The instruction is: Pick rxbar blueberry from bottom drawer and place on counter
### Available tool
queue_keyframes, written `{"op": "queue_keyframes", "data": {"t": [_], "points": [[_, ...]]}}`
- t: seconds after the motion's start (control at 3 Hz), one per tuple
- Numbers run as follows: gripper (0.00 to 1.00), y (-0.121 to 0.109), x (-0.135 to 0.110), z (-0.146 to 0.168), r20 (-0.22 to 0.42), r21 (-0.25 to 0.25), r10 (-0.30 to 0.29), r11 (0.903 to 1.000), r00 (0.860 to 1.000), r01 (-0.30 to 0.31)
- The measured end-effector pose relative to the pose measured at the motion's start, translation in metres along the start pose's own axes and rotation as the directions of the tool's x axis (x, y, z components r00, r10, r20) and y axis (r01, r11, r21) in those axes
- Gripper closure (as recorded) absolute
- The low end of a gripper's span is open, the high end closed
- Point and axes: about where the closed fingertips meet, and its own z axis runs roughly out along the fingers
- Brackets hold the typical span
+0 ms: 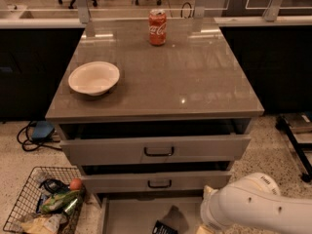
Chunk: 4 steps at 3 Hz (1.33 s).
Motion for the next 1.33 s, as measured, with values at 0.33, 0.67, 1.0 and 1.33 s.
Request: {"op": "queue_keyframes", "data": {"t": [0.33,0.67,1.0,1.33], "points": [[0.0,0.009,-0.01,0.036,0.03,-0.041,0.011,0.9991,0.999,-0.01],[0.0,0.009,-0.01,0.036,0.03,-0.041,0.011,0.9991,0.999,-0.01],[0.0,0.005,-0.016,0.055,0.031,-0.026,0.014,0.9996,0.999,-0.013],[0.0,-0.002,-0.019,0.082,0.033,-0.024,0.018,0.9996,0.999,-0.017]]}}
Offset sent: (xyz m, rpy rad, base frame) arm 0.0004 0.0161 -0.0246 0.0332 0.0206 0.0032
